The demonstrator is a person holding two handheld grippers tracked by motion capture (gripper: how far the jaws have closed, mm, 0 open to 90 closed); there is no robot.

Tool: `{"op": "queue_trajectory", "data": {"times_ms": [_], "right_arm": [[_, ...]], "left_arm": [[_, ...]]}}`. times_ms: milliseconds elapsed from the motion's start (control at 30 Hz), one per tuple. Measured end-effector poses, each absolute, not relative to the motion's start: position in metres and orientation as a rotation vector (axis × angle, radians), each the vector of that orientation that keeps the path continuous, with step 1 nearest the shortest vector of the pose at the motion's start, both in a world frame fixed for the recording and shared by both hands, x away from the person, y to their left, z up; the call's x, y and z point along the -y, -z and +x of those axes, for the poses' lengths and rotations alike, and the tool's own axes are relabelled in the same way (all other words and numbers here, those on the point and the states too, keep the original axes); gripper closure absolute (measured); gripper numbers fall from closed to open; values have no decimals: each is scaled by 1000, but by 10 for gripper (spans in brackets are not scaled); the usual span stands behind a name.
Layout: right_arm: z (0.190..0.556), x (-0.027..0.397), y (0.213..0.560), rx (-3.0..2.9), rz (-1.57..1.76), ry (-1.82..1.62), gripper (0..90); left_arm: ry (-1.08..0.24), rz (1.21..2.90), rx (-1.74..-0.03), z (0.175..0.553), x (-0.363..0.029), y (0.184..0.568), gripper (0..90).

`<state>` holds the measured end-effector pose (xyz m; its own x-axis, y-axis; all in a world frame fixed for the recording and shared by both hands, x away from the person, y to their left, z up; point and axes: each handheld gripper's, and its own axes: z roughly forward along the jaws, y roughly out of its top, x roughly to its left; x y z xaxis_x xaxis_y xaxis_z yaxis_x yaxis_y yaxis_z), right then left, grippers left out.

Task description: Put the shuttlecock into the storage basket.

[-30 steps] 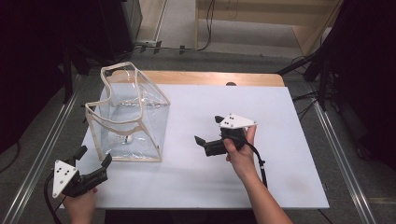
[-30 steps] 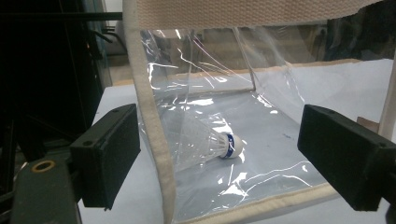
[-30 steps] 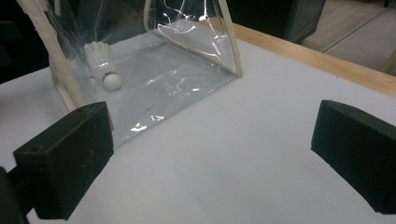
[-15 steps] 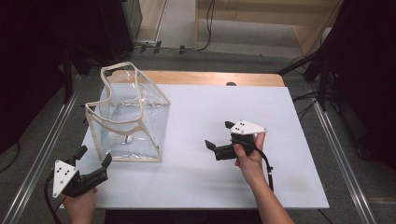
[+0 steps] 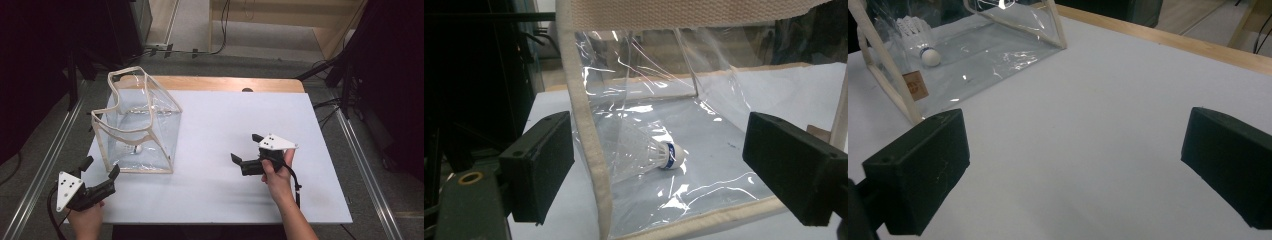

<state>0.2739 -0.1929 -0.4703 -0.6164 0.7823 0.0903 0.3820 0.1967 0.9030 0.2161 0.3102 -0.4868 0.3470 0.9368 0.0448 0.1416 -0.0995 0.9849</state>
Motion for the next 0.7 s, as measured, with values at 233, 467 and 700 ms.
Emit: {"op": "queue_trajectory", "data": {"times_ms": [233, 467, 700], "right_arm": [[268, 208, 478, -2062, 1127, -1386, 0], [261, 223, 483, -2032, 1157, -1383, 0], [254, 240, 489, -1997, 1195, -1379, 0]], "left_arm": [[-917, 1522, -1019, 216, -310, 487, 137], [-917, 1524, -1019, 216, -310, 487, 137], [-919, 1525, -1018, 216, -310, 487, 137]]}}
